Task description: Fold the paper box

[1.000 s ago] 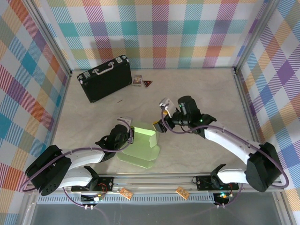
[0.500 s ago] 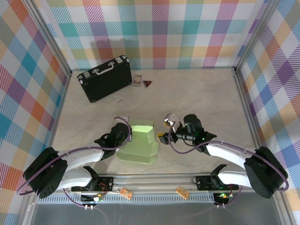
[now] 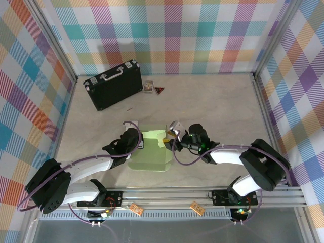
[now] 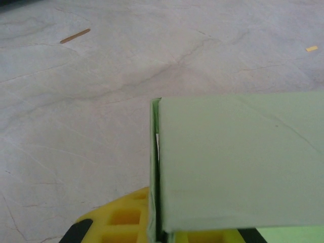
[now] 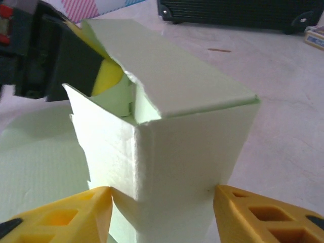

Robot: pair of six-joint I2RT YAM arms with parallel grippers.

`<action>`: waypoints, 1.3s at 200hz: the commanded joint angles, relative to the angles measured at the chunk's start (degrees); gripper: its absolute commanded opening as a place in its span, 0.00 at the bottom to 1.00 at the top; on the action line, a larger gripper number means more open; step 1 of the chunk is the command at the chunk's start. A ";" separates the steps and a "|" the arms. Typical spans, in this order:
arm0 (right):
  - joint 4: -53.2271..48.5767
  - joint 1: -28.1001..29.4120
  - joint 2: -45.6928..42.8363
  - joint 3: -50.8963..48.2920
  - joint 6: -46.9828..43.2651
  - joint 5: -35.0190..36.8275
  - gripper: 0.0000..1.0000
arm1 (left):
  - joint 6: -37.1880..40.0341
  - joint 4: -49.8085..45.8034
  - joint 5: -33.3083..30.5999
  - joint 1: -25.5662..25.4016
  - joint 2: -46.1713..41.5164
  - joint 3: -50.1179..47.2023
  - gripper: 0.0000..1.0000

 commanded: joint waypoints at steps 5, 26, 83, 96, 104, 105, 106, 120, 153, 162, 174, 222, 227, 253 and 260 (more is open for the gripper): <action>7.50 0.45 3.15 2.18 1.29 3.20 0.48 | -0.72 -1.09 0.46 0.24 1.34 1.57 0.00; 10.75 0.45 6.43 3.29 1.18 5.50 0.41 | -0.73 -2.06 0.82 0.24 1.76 2.14 0.00; 18.29 0.63 13.78 6.04 -1.34 8.13 0.32 | -1.17 -2.41 1.22 0.26 1.96 2.22 0.00; 18.40 0.71 14.99 6.61 -1.48 8.90 0.29 | -1.57 -2.50 1.27 0.24 2.24 2.23 0.00; 19.19 0.81 16.08 6.88 -1.67 9.34 0.28 | -1.79 -2.42 1.40 0.23 2.33 2.23 0.00; 19.25 0.81 16.18 6.91 -1.72 9.42 0.28 | -1.84 -2.37 1.42 0.19 2.26 2.23 0.00; 19.38 0.81 16.23 6.87 -1.74 9.46 0.28 | -1.87 -2.39 1.43 0.21 2.31 2.23 0.00; 21.70 0.89 18.21 7.04 -1.38 10.99 0.23 | -2.15 -2.48 1.68 0.10 2.10 2.30 0.00; 19.41 0.89 19.80 9.41 -0.07 12.61 0.16 | -2.36 -4.18 1.82 -0.50 2.03 3.34 0.00; 18.69 0.89 20.09 10.03 0.24 12.65 0.14 | -2.35 -4.83 1.35 -0.96 2.07 3.73 0.00; 18.26 0.98 20.33 10.42 0.34 12.54 0.05 | -2.21 -5.28 0.80 -1.45 2.13 4.11 0.00; 16.88 1.77 20.81 12.25 1.15 14.87 0.12 | -2.16 -6.82 0.39 -2.06 2.49 4.95 0.00; 16.85 1.84 20.92 12.43 1.30 14.78 0.12 | -2.16 -6.97 0.49 -2.13 2.49 5.06 0.00; 17.34 2.04 20.79 12.80 1.46 15.11 0.12 | -2.10 -8.23 0.52 -2.62 2.15 5.74 0.00; 17.29 2.12 20.78 12.91 1.73 15.15 0.12 | -2.08 -8.49 0.48 -2.66 2.04 5.89 0.00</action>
